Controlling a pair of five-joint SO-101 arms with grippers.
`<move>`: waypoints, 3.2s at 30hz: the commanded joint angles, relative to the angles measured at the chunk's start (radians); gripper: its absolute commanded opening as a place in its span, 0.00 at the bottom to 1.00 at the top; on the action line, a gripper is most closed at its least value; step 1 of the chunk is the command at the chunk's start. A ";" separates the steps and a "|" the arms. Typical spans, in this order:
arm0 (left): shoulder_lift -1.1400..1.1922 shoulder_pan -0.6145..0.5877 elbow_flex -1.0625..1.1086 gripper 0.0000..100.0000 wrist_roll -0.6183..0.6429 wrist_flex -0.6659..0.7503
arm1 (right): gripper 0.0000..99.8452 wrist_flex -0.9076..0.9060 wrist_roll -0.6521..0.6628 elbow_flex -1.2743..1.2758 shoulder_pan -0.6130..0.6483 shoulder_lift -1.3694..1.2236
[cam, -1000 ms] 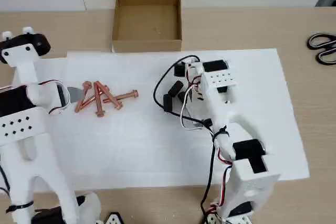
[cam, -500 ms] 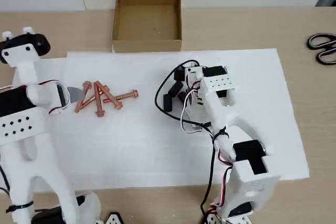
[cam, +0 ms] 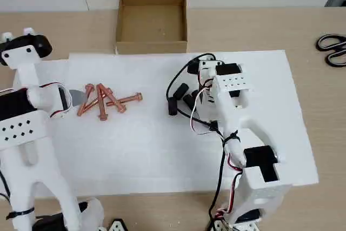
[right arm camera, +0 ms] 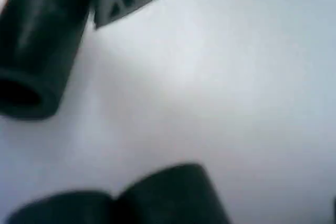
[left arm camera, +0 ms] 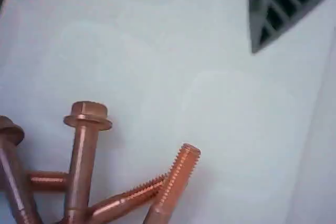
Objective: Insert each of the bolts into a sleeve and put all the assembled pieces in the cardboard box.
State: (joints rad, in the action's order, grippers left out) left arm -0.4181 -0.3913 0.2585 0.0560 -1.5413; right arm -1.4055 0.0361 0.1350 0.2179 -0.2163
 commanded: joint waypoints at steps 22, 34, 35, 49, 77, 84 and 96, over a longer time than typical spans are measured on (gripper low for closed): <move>-0.008 -0.002 -0.012 0.30 -0.003 0.015 | 0.08 0.096 -0.046 -0.038 -0.008 -0.113; 0.005 0.003 -0.015 0.30 -0.071 -0.005 | 0.01 -0.077 0.051 -0.203 -0.117 0.076; 0.015 0.003 -0.018 0.30 -0.078 -0.017 | 0.01 -0.096 0.064 -0.216 -0.128 0.113; 0.641 0.002 -0.484 0.30 -0.215 -0.110 | 0.00 -0.174 0.115 -0.221 -0.139 0.268; 1.327 0.005 -1.102 0.23 -0.137 -0.069 | 0.01 -0.176 0.117 -0.221 -0.139 0.266; 1.355 0.005 -1.139 0.12 -0.141 -0.084 | 0.01 -0.176 0.114 -0.221 -0.137 0.266; 1.364 0.005 -1.141 0.05 -0.143 -0.092 | 0.01 -0.176 0.114 -0.219 -0.139 0.266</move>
State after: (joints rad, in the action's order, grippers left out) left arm 0.9444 -0.3652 -0.8554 -0.0898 -1.6364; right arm -1.5865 0.1450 -0.0430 0.0890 -0.0061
